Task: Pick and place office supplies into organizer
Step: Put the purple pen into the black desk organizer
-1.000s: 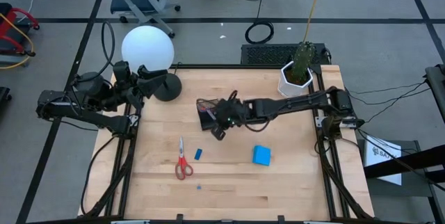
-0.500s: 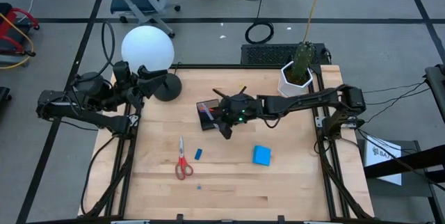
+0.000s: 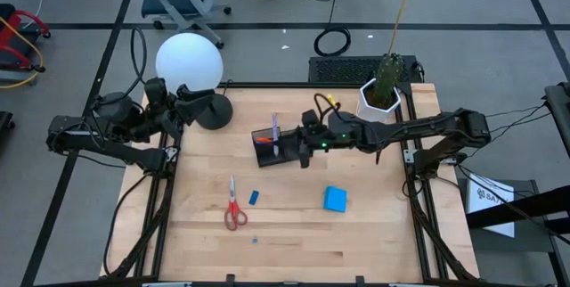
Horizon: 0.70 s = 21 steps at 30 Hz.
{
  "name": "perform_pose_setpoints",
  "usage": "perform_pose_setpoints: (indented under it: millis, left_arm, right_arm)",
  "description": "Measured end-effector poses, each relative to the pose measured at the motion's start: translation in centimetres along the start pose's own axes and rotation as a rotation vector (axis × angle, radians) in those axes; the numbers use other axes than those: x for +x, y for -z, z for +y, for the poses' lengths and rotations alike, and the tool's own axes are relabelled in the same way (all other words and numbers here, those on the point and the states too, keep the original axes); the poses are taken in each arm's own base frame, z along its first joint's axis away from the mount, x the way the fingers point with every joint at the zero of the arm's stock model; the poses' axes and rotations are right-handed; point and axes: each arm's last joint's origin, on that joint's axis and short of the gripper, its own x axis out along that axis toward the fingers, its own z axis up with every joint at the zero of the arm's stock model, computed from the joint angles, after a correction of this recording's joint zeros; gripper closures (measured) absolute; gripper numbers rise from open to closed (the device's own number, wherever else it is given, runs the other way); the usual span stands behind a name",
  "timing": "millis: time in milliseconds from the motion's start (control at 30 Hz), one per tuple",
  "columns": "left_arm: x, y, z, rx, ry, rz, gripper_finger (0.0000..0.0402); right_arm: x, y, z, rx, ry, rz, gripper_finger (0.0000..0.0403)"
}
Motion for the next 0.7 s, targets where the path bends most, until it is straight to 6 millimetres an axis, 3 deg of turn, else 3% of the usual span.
perform_pose_setpoints:
  millis: [200,400,700]
  left_arm:
    - [0.7,1.6,0.4,0.078,0.004,0.133,0.0231]
    - [2.8,4.5,0.6,0.135,0.052,0.295,0.0231]
    - [4.8,7.2,1.2,0.233,0.047,0.393,0.0231]
  right_arm:
    - [0.0,-0.3,0.3,-0.002,-0.044,-0.021,0.0384]
    - [0.0,-0.3,0.3,-0.006,-0.05,-0.018,0.0384]
    - [0.0,0.3,1.1,0.004,-0.108,0.024,0.0384]
